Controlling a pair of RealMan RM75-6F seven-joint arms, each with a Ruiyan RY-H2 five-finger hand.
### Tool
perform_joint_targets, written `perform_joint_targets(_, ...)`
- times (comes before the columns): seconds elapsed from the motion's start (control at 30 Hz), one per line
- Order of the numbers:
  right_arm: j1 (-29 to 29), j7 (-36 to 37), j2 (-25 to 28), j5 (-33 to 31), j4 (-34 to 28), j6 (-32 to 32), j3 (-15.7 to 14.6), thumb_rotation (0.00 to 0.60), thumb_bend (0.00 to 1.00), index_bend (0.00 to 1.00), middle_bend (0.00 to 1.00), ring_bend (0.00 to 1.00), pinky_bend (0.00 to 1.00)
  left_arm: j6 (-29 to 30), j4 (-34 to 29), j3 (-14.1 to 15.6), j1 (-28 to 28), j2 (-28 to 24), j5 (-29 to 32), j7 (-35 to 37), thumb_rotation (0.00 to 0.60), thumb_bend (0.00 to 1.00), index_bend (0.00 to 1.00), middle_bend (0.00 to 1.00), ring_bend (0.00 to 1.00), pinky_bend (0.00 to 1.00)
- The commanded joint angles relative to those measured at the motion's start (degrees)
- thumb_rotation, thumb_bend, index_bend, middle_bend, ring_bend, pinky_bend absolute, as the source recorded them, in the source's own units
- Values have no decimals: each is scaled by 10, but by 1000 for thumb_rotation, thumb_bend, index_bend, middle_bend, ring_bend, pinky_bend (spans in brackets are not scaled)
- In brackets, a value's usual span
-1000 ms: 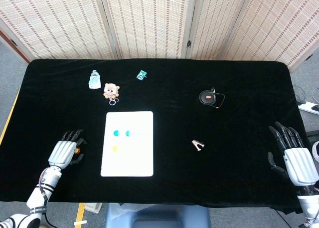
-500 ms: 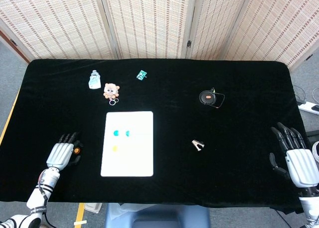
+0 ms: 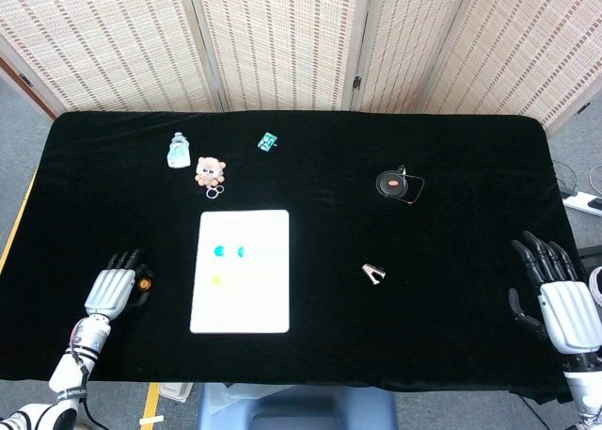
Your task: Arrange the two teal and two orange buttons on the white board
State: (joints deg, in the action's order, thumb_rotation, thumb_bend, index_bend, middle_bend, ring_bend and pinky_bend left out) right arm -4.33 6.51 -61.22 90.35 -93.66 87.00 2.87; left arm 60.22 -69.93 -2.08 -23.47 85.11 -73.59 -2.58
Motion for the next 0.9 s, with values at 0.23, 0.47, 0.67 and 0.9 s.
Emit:
perform_joint_targets(0.23, -1, -3, -1, 1, -3, 0, 0, 546, 589, 0, 0, 27, 0, 0, 3, -3, 3, 0, -2, 7, 600, 451, 424, 83, 0, 0)
perform_joint_targets(0.47, 0, -4, -2, 1, -3, 2, 0, 547, 589, 0, 0, 25, 0, -4, 9, -4, 4, 3, -3, 10, 600, 451, 455, 83, 0, 0)
perform_joint_targets(0.67, 2, -4, 0, 2, -4, 5, -1, 547, 589, 0, 0, 18, 0, -2, 7, -6, 5, 4, -8, 13, 600, 452, 470, 83, 0, 0)
perform_joint_targets(0.9, 5, 0, 1, 2, -1, 9, -1, 546, 589, 0, 0, 18, 0, 3, -44, -17, -10, -21, -27, 16, 600, 454, 474, 84, 0, 0)
